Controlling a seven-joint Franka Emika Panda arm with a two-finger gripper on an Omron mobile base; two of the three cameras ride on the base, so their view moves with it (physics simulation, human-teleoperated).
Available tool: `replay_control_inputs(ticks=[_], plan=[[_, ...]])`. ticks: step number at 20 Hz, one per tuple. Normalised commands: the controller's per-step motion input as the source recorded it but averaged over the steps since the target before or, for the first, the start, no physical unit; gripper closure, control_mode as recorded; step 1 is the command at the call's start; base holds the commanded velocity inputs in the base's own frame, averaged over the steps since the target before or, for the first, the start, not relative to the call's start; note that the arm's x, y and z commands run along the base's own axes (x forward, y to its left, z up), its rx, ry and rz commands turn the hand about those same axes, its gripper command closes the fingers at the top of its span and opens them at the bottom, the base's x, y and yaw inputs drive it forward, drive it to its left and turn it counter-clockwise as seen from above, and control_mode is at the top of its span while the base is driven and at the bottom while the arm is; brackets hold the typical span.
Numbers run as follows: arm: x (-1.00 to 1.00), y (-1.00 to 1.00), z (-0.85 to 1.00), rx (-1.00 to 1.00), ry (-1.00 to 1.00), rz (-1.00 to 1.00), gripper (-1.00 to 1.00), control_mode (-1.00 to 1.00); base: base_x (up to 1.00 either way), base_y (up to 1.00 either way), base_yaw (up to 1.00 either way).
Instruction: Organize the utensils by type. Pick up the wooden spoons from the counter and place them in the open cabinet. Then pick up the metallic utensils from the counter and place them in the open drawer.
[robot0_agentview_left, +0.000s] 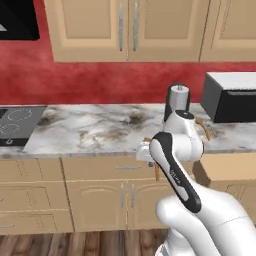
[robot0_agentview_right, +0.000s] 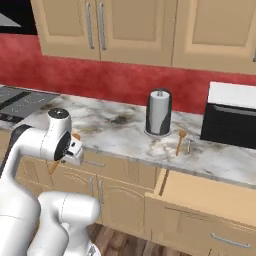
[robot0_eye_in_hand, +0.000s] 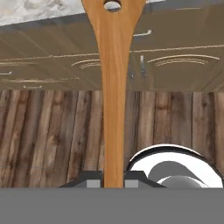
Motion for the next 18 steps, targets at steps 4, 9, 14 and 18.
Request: replay_control_inputs(ticks=[4,9,14,18], plan=[[0.0,0.0,0.0,0.0,0.0,0.0,1.0,1.0,-0.2,0.0,0.73],[0.0,0.0,0.0,0.0,0.0,0.0,1.0,1.0,-0.1,0.06,0.97],[0.0,0.0,0.0,0.0,0.0,0.0,1.0,1.0,-0.09,0.01,1.0],[0.0,0.0,0.0,0.0,0.0,0.0,1.0,1.0,0.01,0.0,1.0]])
